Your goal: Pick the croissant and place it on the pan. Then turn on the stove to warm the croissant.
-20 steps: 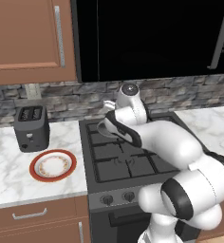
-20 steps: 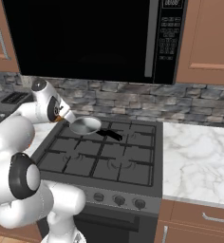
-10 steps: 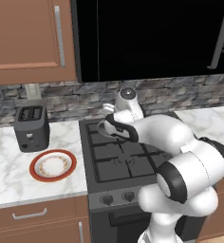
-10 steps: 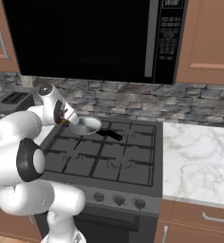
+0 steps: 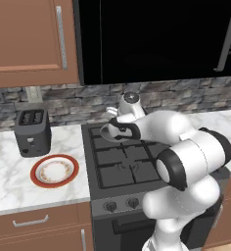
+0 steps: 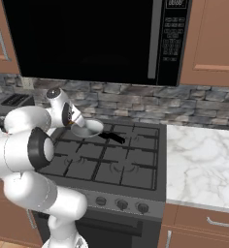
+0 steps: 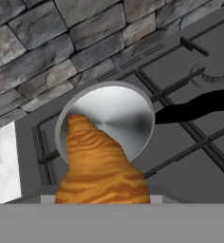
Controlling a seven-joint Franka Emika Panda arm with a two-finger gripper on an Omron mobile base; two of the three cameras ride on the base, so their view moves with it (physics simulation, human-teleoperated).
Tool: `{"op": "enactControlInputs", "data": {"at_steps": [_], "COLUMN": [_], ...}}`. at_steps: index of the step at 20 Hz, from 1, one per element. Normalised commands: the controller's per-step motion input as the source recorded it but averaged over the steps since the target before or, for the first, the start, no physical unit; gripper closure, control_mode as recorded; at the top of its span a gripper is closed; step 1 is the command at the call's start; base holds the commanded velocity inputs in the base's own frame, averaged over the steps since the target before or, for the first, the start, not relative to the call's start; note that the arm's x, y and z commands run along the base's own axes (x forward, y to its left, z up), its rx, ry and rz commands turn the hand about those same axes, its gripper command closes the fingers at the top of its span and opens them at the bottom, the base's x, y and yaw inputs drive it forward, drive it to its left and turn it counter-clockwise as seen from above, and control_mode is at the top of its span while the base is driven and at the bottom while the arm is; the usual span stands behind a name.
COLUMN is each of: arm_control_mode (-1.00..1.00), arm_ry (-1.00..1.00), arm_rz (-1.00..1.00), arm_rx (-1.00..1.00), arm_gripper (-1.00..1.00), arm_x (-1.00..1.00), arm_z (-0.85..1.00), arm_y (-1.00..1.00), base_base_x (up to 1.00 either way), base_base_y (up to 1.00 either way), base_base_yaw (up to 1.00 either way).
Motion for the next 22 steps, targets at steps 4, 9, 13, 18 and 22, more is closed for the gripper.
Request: {"op": "enactControlInputs", "data": {"at_steps": [4,9,13,18,22], "arm_control_mode": [-1.00,-1.00,-1.00,-1.00,-1.00], "arm_ry": [0.02,0.01,0.02,0.01,0.01], "arm_rz": [0.00,0.00,0.00,0.00,0.00], "arm_rx": [0.00,0.00,0.00,0.00,0.00], "arm_gripper": [1.00,1.00,1.00,1.00,1.00], "arm_x": [0.31,0.24,0.24,0.23,0.25], "arm_z": [-0.21,-0.20,-0.21,-0.24,-0.27], "arm_y": [-0.02,-0.08,-0.11,-0.11,-0.06], "base_base_x": [0.00,0.00,0.00,0.00,0.00], "base_base_y": [0.00,0.00,0.00,0.00,0.00], "base_base_yaw": [0.00,0.00,0.00,0.00,0.00]}}
